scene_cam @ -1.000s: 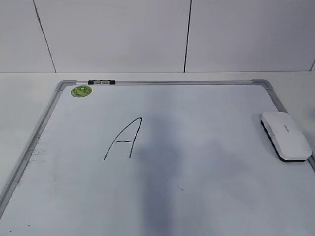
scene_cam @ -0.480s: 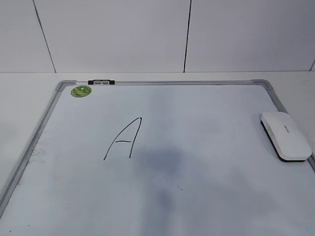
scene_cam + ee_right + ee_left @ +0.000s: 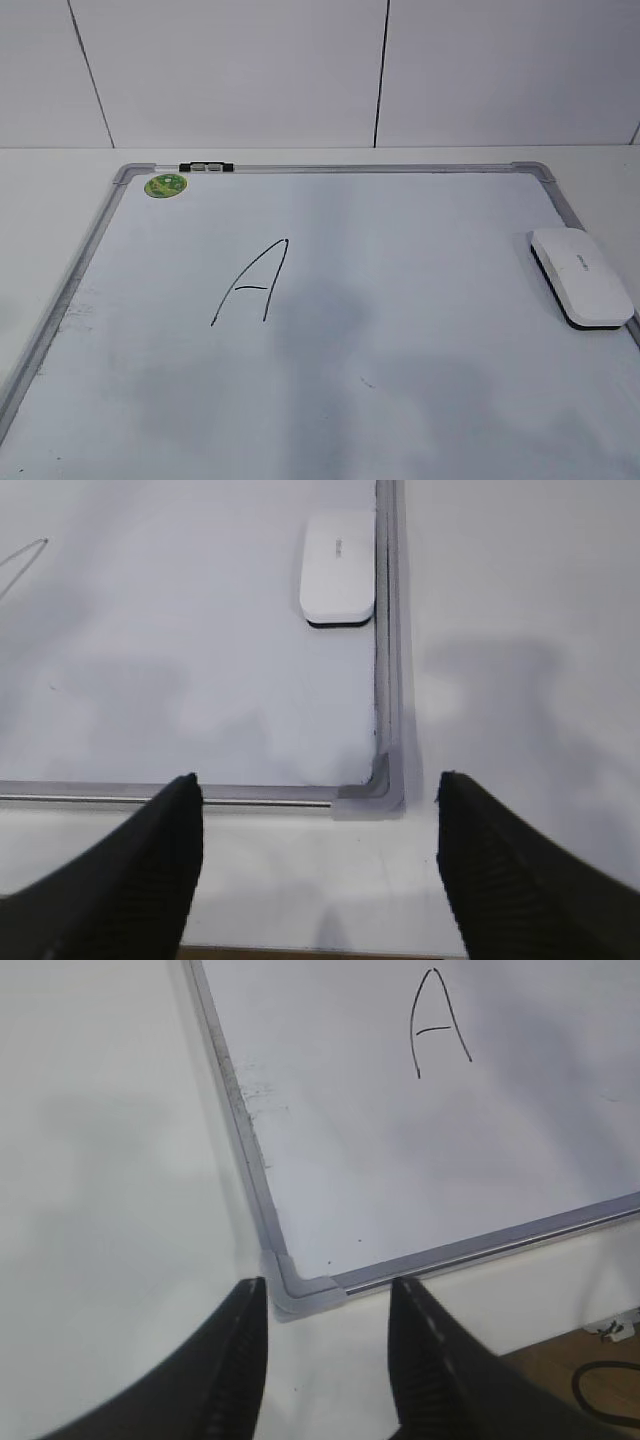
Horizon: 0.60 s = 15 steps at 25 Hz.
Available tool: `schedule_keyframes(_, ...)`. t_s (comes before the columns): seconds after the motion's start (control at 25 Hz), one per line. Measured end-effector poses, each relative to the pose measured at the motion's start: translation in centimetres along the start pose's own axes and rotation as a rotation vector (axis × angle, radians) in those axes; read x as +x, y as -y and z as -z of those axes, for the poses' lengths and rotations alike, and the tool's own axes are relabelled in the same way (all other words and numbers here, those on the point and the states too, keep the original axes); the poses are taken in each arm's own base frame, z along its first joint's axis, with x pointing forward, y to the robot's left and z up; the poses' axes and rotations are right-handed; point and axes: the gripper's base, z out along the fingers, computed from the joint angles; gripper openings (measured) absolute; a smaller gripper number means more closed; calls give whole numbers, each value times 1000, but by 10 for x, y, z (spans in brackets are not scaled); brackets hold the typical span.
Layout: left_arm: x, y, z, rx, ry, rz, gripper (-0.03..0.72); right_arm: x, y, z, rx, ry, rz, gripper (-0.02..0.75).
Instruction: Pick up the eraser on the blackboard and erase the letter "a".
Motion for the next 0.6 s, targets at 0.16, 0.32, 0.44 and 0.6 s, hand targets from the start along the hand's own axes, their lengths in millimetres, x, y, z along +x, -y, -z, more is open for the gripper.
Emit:
schedule_keyframes(0.16, 7, -4, -13, -14, -23, 5, 307, 12, 3, -12, 28, -40, 10, 555)
schedule_keyframes(0.32, 11, -7, -22, -33, -30, 3, 307, 13, 5, -12, 53, -32, 18, 555)
schedule_keyframes(0.44, 11, -8, -24, -36, -24, 3, 307, 13, 6, -13, 65, -33, 22, 555)
schedule_keyframes(0.6, 11, -8, -24, -41, -21, 1, 308, 11, 6, -19, 64, 7, 27, 555)
